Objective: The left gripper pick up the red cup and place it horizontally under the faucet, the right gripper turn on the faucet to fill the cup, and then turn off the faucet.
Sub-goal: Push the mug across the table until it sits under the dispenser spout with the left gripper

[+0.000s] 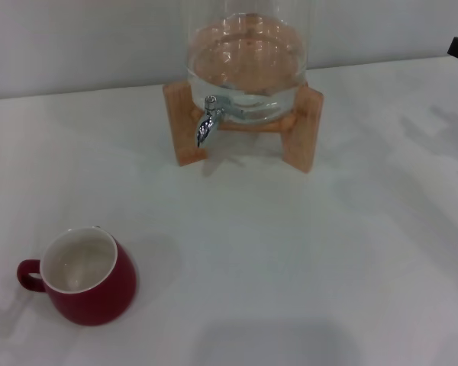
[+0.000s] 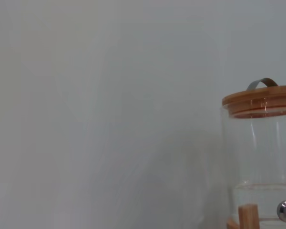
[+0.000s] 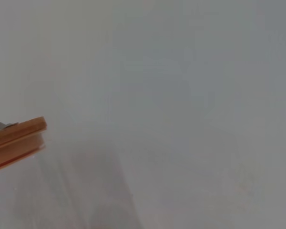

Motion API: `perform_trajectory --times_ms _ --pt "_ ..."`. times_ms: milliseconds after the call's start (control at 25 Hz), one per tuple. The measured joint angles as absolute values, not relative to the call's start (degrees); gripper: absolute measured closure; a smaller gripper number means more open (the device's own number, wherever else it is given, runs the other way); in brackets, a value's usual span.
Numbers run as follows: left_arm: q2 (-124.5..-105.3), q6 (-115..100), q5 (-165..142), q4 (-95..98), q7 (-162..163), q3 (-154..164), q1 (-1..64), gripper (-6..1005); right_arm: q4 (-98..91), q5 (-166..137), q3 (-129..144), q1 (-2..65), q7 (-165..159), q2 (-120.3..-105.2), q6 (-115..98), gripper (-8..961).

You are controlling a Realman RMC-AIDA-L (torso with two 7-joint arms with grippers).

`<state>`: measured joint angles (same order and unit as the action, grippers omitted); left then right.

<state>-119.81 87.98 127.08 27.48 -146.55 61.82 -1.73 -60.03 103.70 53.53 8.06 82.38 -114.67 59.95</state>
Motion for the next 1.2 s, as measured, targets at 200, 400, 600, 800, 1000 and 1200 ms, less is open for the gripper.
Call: perform_trajectory --times_ms 200,400,600,800,1000,1200 --pt "-119.72 90.2 127.5 26.6 -144.9 61.9 -1.7 350 -60.1 103.7 53.5 8.1 82.2 -114.45 60.0 173" --pt "-119.2 91.0 127.5 27.1 -135.6 60.5 -1.7 350 -60.2 103.7 53.5 8.1 82.1 -114.12 60.1 173" --pt "-118.17 90.9 126.8 27.6 -127.5 58.4 -1.6 350 -60.1 103.7 53.5 8.2 82.0 -114.08 60.2 173" --pt "-117.62 88.1 123.9 29.1 -121.8 57.1 -1.5 349 -60.1 103.7 53.4 8.2 82.0 -114.08 60.2 173" --pt "-118.53 85.2 121.5 29.3 -123.5 57.0 -0.9 349 -60.0 103.7 53.3 8.3 82.0 -114.17 60.2 173" --pt "-119.0 83.9 121.0 28.0 -126.2 57.2 -0.6 349 -60.0 103.7 53.2 8.3 82.0 -114.12 60.4 173"
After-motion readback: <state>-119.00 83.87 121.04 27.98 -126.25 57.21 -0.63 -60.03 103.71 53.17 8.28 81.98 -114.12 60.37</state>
